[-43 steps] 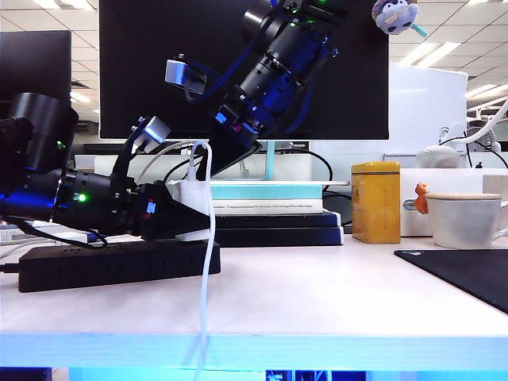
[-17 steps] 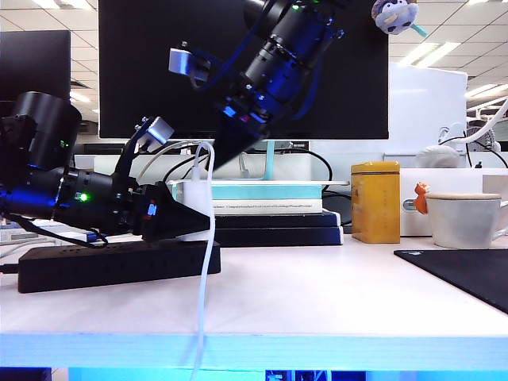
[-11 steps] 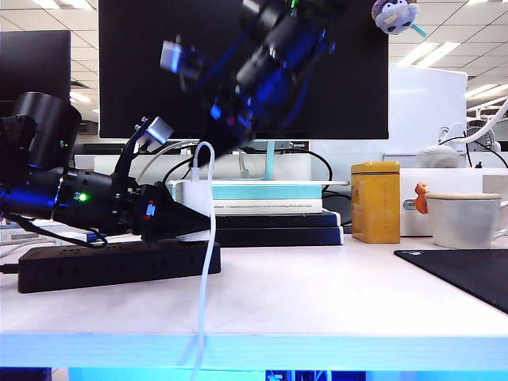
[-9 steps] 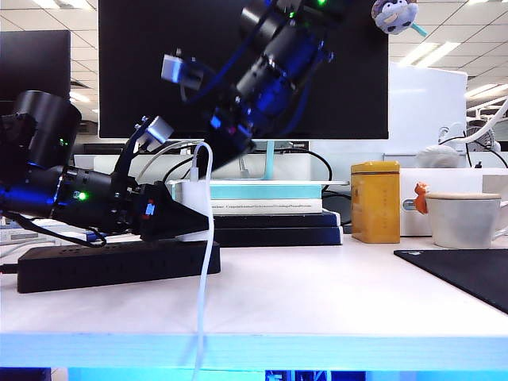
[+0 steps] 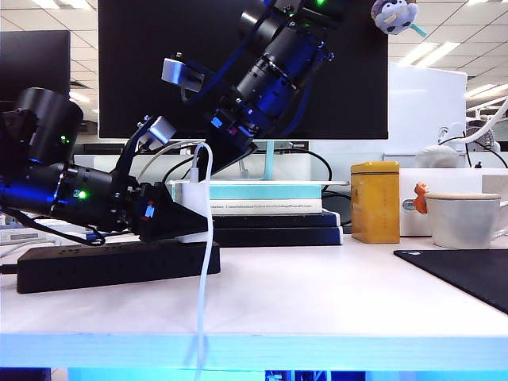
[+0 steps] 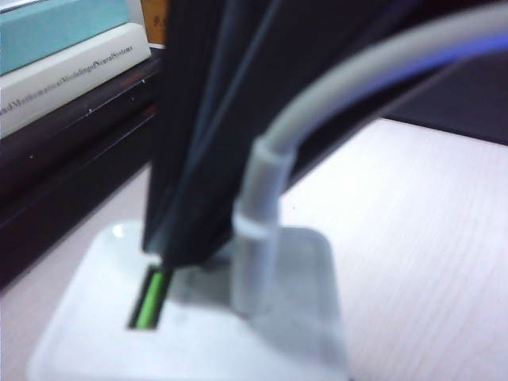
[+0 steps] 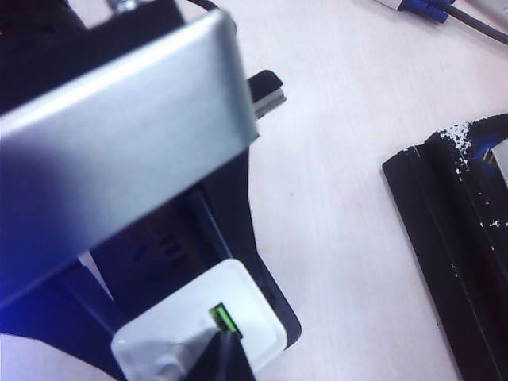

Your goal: Plug the white charger into the left socket.

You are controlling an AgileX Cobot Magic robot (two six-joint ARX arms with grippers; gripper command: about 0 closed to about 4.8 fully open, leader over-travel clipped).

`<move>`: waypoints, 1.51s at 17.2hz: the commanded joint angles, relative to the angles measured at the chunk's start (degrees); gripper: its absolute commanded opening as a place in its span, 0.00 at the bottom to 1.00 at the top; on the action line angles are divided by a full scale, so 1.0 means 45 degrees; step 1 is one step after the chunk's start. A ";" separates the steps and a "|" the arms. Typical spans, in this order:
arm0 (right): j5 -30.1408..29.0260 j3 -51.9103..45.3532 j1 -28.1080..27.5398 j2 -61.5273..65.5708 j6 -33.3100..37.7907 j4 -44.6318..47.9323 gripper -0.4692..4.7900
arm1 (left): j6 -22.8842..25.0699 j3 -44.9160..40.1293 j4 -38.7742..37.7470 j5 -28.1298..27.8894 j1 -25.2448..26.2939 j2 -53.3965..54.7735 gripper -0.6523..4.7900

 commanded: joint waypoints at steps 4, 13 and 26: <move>-0.0160 -0.0117 0.0437 0.0690 0.0000 -0.1263 0.08 | -0.0063 -0.0180 -0.2137 -0.0879 -0.0029 0.0185 0.40; 0.1617 -0.0117 0.0209 0.0748 0.0131 -0.2370 0.08 | 0.0199 -0.0175 -0.2555 -0.0903 -0.0034 0.0170 0.40; 0.1569 -0.0112 0.0262 0.0792 0.0102 -0.1831 0.08 | -0.0049 -0.0175 -0.3803 -0.2987 0.0039 -0.1462 0.90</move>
